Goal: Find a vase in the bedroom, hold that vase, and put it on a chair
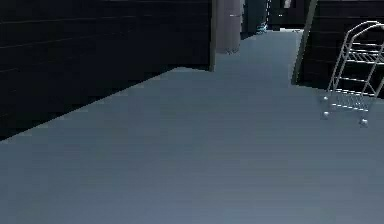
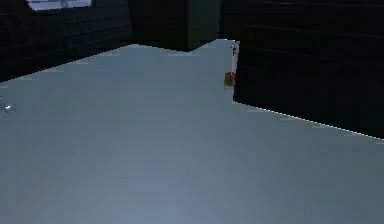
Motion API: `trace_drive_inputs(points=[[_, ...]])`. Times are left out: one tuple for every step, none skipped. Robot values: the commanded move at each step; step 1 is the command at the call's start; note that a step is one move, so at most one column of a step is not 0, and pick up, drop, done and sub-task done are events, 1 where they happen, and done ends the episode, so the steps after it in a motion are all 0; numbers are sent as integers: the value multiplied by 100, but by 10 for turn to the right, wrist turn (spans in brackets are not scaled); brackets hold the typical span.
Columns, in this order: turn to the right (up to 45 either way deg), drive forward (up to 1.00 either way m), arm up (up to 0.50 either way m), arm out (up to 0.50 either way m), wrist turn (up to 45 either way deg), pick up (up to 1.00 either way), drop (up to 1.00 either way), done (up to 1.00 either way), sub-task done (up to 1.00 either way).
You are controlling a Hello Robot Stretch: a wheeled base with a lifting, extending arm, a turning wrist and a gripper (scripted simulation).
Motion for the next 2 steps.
trace_drive_inputs(points=[[180,0,0,0,0,0,0,0,0],[0,100,0,0,0,0,0,0,0]])
